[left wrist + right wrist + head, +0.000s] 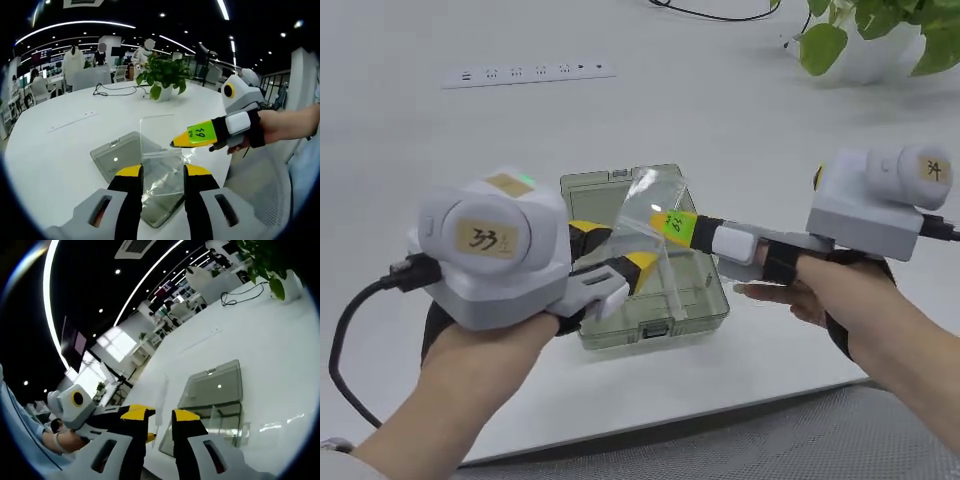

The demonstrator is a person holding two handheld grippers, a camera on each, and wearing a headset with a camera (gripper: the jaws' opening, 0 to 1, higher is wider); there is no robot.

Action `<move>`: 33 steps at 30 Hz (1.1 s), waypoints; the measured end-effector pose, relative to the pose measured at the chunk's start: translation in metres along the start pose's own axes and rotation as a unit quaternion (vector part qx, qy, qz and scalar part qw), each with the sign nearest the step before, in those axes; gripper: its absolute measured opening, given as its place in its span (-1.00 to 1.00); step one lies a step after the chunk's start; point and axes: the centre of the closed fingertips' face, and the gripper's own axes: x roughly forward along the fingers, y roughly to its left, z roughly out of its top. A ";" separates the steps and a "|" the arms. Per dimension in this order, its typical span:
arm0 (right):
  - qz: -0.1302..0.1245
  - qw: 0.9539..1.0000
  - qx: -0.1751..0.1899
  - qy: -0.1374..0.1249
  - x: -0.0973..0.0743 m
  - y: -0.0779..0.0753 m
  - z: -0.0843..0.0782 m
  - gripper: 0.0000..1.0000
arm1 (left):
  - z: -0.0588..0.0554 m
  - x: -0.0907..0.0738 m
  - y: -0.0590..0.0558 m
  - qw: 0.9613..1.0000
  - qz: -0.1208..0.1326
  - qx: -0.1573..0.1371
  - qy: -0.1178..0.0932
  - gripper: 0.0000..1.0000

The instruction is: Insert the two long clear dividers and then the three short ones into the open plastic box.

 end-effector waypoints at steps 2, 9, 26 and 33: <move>0.001 1.000 0.009 -0.002 0.000 0.001 -0.001 -0.68 | 0.001 0.000 0.000 1.000 0.000 0.002 -0.002 -0.40; 0.003 1.000 0.016 -0.001 0.000 0.003 -0.005 -0.88 | 0.000 0.001 -0.001 1.000 -0.003 0.006 -0.004 -0.40; 0.000 0.999 0.050 0.004 0.000 0.001 -0.006 -0.95 | -0.002 0.002 -0.001 1.000 0.000 0.016 -0.008 -0.38; -0.009 0.998 0.054 0.004 -0.002 -0.002 -0.005 -0.96 | -0.003 0.002 -0.005 0.999 -0.005 0.034 -0.006 -0.17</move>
